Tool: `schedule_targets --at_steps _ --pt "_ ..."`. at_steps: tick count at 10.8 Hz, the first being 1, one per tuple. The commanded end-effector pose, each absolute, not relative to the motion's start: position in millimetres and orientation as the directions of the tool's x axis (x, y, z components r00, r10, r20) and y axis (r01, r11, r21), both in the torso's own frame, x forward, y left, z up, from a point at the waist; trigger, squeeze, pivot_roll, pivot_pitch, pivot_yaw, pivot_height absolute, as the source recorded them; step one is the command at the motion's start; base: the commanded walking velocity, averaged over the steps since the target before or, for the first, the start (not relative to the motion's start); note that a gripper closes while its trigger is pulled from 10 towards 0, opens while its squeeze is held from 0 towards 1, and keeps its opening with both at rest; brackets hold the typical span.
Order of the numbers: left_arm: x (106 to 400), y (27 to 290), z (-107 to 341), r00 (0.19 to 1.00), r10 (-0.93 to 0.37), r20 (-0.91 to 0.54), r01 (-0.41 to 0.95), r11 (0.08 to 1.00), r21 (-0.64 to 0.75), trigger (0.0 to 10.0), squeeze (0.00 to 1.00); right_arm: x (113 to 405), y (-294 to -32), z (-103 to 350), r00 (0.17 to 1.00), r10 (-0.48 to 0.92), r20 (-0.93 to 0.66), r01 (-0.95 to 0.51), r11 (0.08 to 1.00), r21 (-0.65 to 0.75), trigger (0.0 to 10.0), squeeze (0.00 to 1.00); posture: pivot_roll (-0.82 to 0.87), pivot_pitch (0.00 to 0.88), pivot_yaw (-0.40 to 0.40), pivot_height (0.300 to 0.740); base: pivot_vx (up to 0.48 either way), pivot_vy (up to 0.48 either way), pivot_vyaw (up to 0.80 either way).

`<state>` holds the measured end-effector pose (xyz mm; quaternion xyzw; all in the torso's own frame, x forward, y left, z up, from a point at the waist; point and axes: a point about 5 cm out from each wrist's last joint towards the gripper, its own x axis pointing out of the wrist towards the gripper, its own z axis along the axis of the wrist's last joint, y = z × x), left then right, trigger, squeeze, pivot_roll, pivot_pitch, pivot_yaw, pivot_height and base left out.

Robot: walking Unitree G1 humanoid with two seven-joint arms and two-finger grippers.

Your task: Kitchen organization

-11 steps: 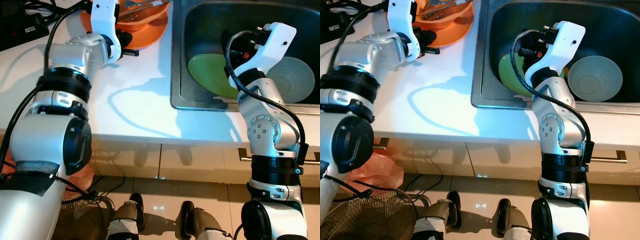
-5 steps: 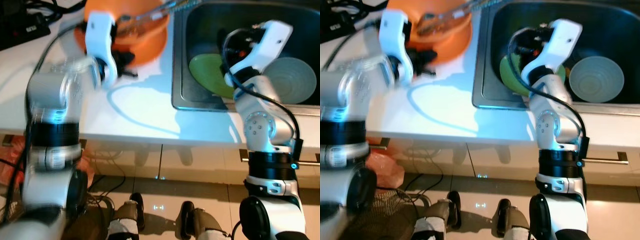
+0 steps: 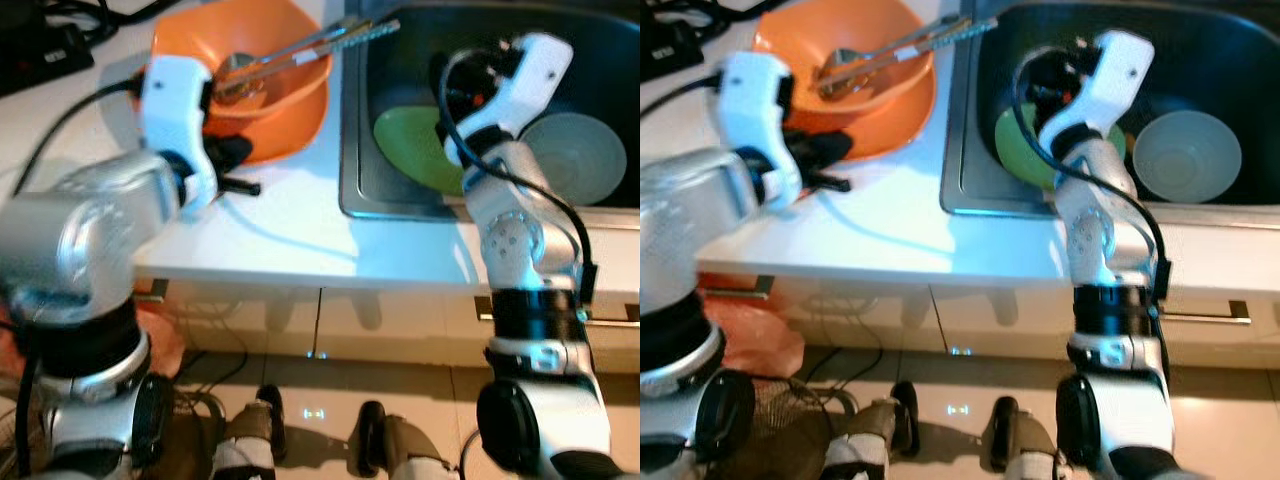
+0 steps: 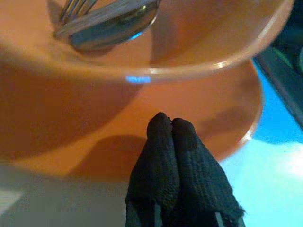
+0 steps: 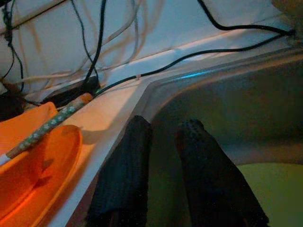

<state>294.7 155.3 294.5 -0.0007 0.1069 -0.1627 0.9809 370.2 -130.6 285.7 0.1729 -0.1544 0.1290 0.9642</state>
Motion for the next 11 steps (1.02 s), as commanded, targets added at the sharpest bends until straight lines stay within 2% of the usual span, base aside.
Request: schedule_targets --at_steps 1,4,5,8,11 --pt "285 157 286 0.919 -0.305 -0.248 0.303 0.952 -0.048 10.0 0.00 372 -130 288 0.912 0.202 0.357 -0.317 0.899 0.301 10.0 0.00 0.22 0.298 -0.067 0.740 0.000 0.000 0.00" --pt "268 152 283 0.934 -0.293 -0.204 0.294 0.955 -0.028 10.0 0.00 377 -128 286 0.910 0.216 0.355 -0.329 0.895 0.301 10.0 0.00 0.23 0.281 -0.086 0.740 0.000 0.000 0.00" --pt "269 143 298 0.942 -0.325 -0.079 0.326 0.945 0.001 10.0 0.00 377 -127 288 0.906 0.216 0.364 -0.334 0.893 0.301 10.0 0.00 0.22 0.277 -0.085 0.740 0.000 0.000 0.00" --pt "262 136 317 0.928 -0.371 0.033 0.368 0.927 0.068 10.0 0.00 377 -131 286 0.907 0.207 0.368 -0.327 0.896 0.301 10.0 0.00 0.21 0.271 -0.081 0.740 0.000 0.000 0.00" --pt "274 144 317 0.942 -0.334 0.027 0.330 0.939 0.091 10.0 0.00 377 -129 284 0.908 0.208 0.364 -0.327 0.895 0.304 10.0 0.00 0.20 0.262 -0.069 0.740 0.000 0.000 0.00"
